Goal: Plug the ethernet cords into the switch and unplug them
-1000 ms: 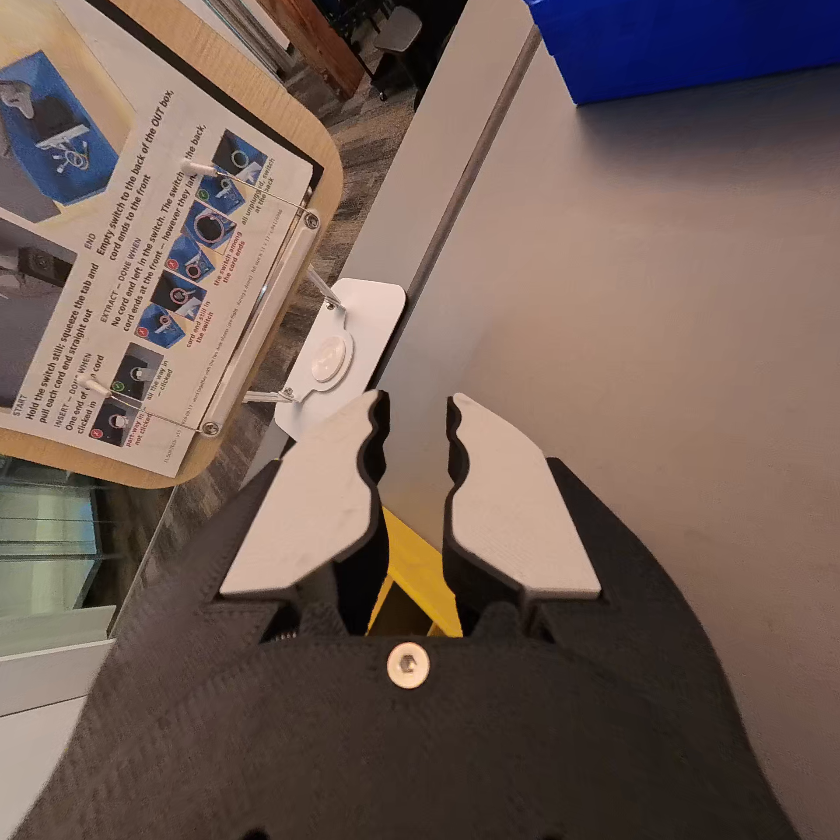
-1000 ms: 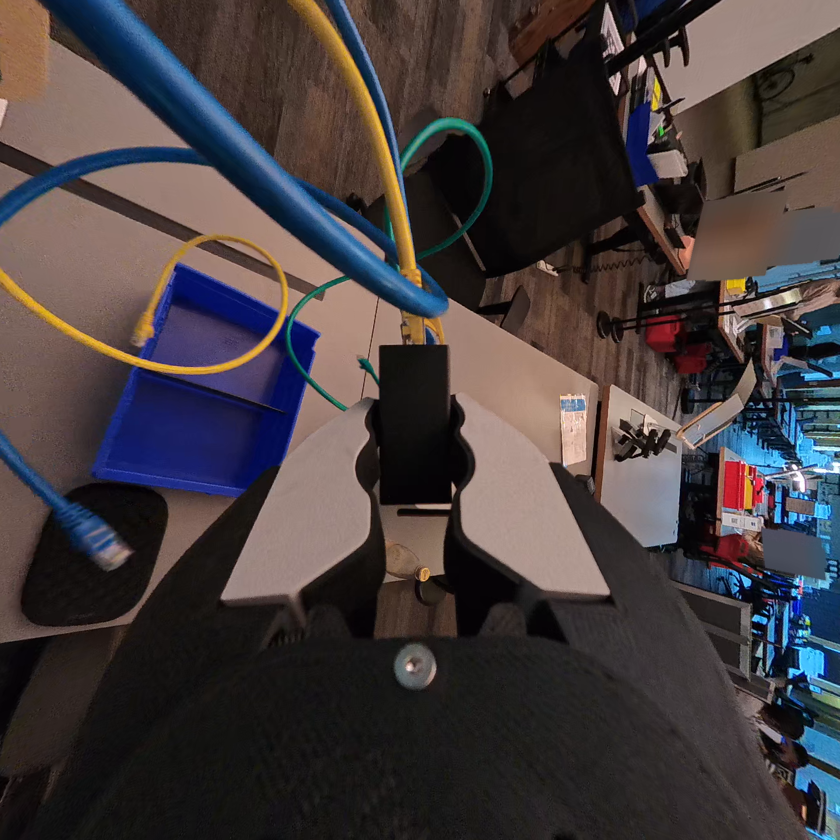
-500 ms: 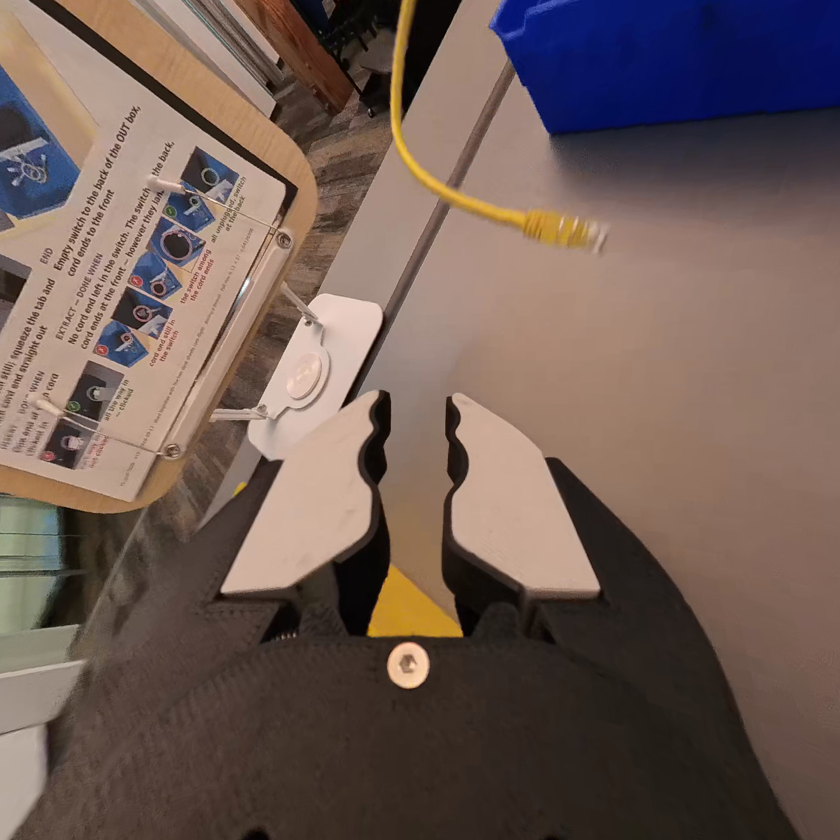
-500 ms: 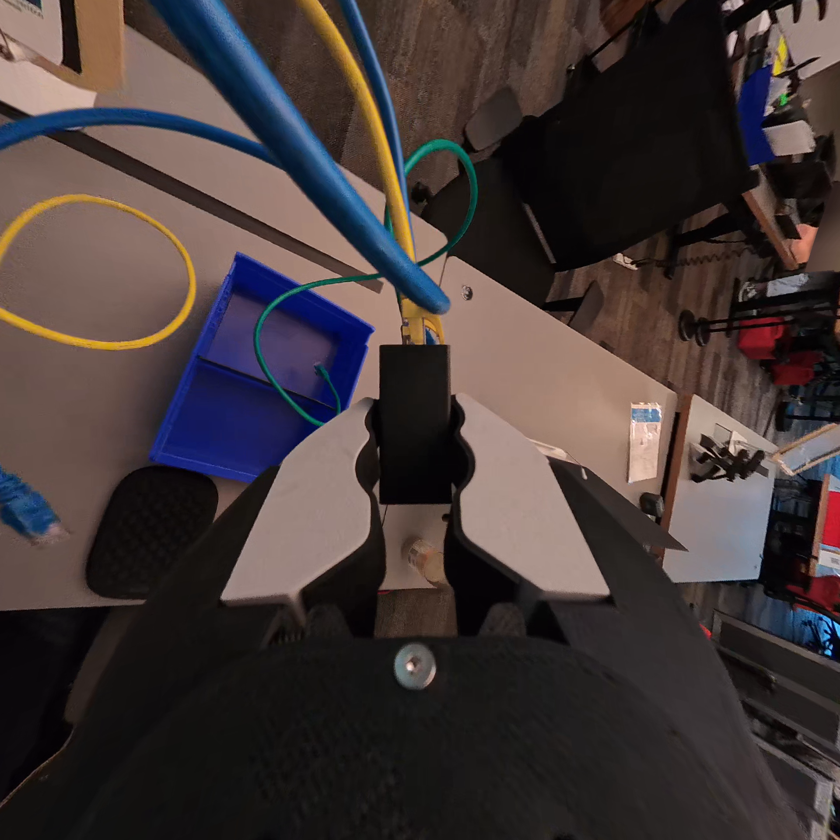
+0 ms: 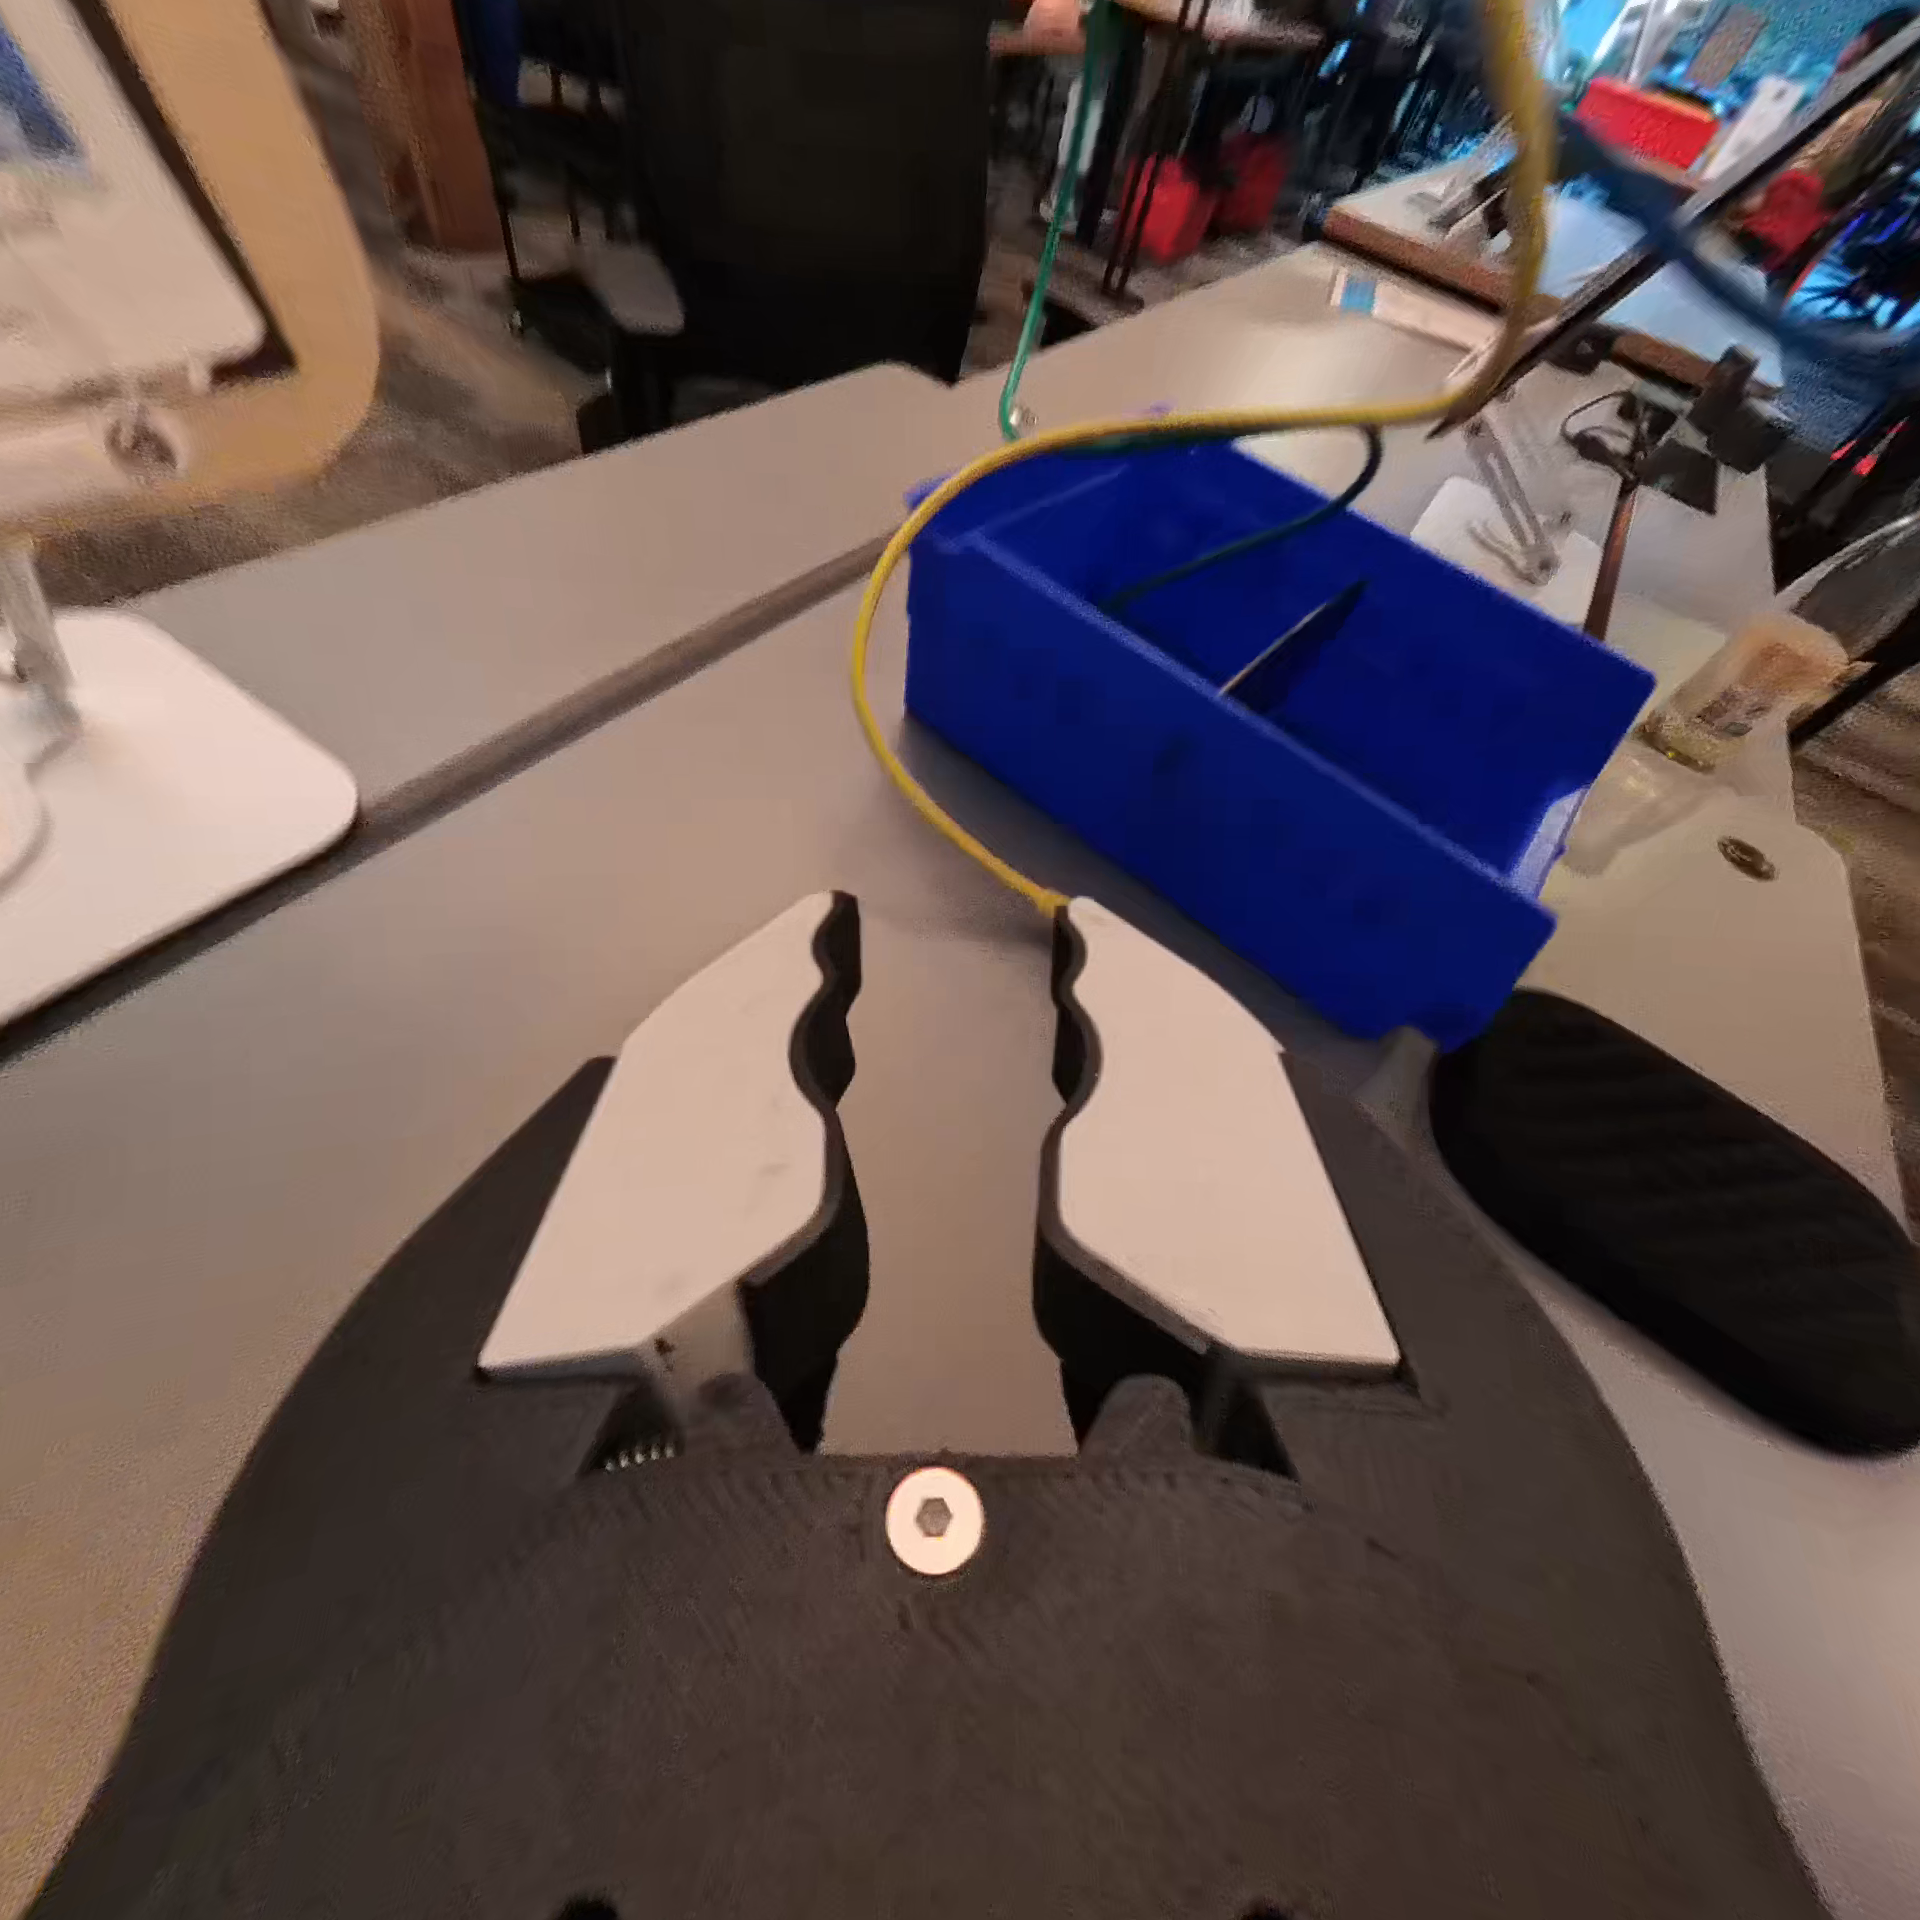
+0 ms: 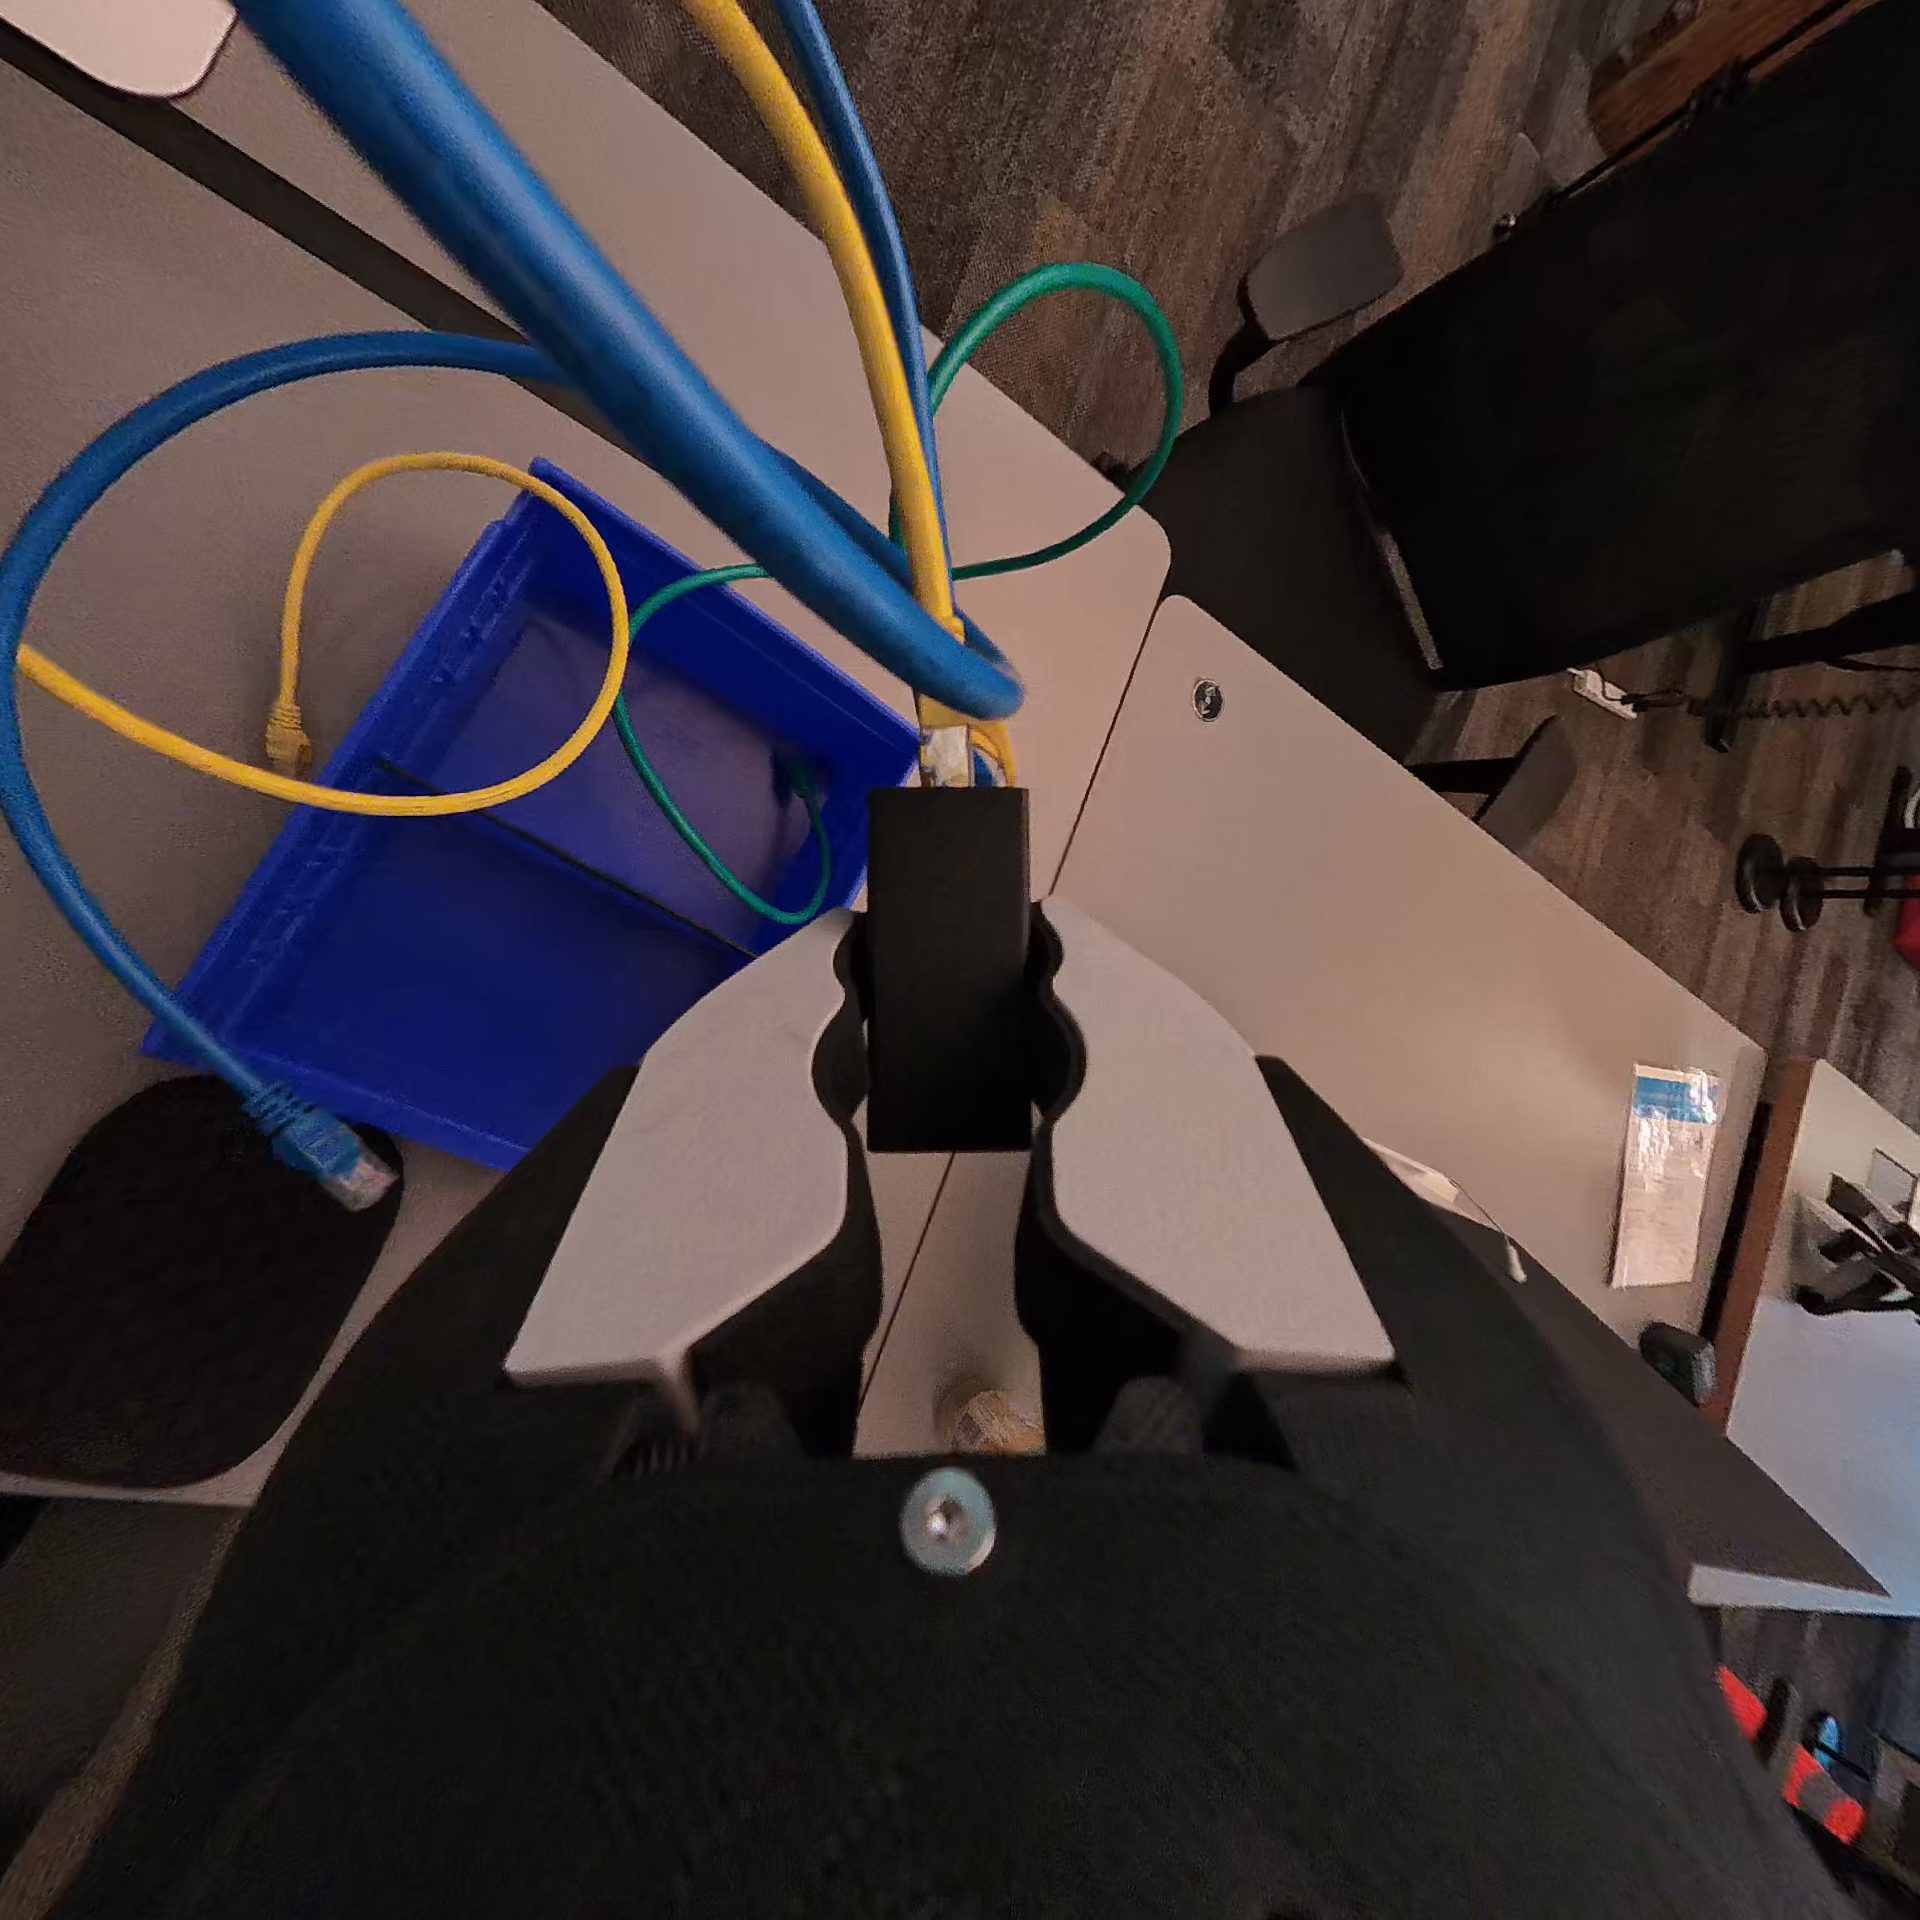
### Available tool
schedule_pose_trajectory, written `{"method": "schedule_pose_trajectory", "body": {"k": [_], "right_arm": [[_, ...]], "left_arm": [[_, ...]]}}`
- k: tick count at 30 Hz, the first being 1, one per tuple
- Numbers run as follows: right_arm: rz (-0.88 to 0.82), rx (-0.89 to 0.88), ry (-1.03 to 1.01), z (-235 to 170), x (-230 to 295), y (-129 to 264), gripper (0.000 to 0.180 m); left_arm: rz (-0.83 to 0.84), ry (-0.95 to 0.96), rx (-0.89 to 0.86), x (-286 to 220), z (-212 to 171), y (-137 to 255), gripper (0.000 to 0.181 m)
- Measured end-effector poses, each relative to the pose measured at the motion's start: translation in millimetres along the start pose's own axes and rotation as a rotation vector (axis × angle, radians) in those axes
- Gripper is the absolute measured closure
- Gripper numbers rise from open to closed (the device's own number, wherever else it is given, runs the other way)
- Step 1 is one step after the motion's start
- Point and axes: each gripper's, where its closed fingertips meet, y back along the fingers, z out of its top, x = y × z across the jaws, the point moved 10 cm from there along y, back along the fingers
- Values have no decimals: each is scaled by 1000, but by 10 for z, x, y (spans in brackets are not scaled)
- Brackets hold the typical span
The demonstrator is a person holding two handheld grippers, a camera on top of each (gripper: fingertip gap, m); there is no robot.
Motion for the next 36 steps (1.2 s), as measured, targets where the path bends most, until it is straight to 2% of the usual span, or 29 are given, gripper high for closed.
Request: {"method": "schedule_pose_trajectory", "body": {"k": [4, 13, 15, 16, 18, 20, 25, 27, 28, 29, 30, 31, 32, 33, 35, 36], "right_arm": [[50, -43, -10, -174, -45, -60, 152], [270, -76, -13, -677, -167, -35, 151], [306, -71, -2, -781, -187, -29, 152], [332, -69, 6, -830, -191, -23, 152], [390, -64, 25, -923, -198, -7, 152], [436, -66, 50, -1009, -212, 13, 152], [551, -73, 101, -1186, -284, 4, 152], [585, -83, 98, -1230, -331, -27, 152], [587, -95, 79, -1240, -367, -43, 152], [587, -105, 63, -1252, -402, -59, 152], [588, -112, 51, -1267, -432, -74, 152], [589, -119, 41, -1282, -460, -88, 152], [589, -120, 31, -1299, -485, -100, 152], [586, -117, 26, -1316, -505, -110, 152], [575, -112, 19, -1339, -535, -132, 152], [578, -108, 16, -1345, -544, -144, 152]], "left_arm": [[141, -183, -22, -37, 98, -319, 133], [30, -31, 186, 298, -274, -1531, 130], [-11, -13, 213, 303, -236, -1699, 135], [-55, -16, 227, 289, -211, -1760, 150], [-101, -40, 263, 270, -158, -1864, 169], [-131, -91, 265, 252, -64, -1912, 172], [-249, -133, 107, 96, 474, -1775, 176], [-286, -180, 142, 6, 647, -1791, 176], [-231, -234, 184, 4, 698, -1826, 175], [-130, -294, 195, 38, 738, -1859, 172], [-36, -327, 178, 88, 762, -1882, 157], [-33, -321, 183, 125, 758, -1897, 156], [-113, -262, 209, 136, 731, -1922, 159], [-199, -186, 240, 147, 699, -1957, 154], [-250, -95, 267, 201, 630, -2030, 149], [-263, -72, 277, 221, 589, -2063, 138]]}}
